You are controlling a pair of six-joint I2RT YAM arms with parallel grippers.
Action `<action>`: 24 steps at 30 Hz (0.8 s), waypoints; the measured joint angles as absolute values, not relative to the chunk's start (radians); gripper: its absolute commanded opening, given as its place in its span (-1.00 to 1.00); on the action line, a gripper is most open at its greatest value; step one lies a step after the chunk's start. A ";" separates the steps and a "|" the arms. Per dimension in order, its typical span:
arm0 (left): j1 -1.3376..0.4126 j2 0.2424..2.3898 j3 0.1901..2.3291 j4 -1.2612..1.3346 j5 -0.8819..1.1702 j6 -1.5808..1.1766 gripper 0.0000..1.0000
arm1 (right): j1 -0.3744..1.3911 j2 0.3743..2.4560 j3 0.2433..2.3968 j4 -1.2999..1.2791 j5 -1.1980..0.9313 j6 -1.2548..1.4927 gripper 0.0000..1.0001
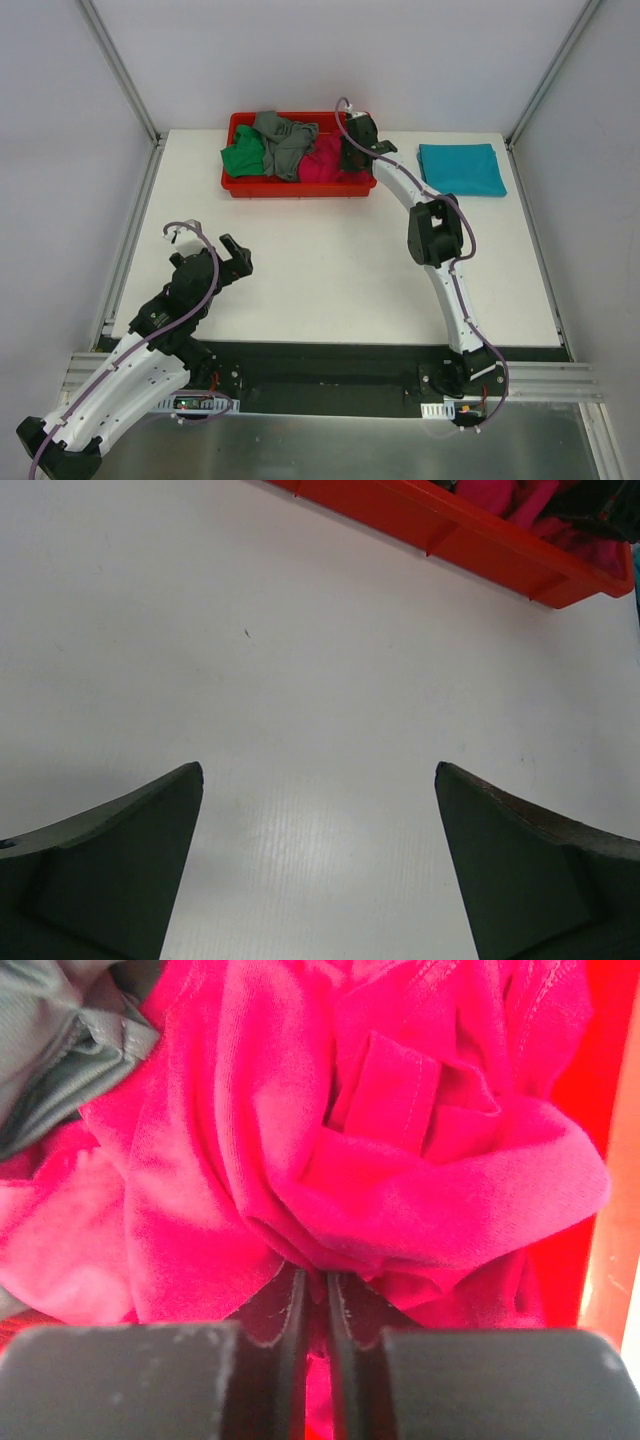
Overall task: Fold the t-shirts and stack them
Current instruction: Grab crumpled tshirt from bin with the right arm, then move the tshirt to the center of the board
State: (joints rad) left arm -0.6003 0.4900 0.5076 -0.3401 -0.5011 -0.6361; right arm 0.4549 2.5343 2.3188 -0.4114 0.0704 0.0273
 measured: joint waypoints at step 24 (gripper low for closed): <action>-0.600 0.476 0.491 -0.334 -0.444 -0.645 0.98 | 0.661 1.850 2.314 -0.431 -0.004 -0.168 -0.99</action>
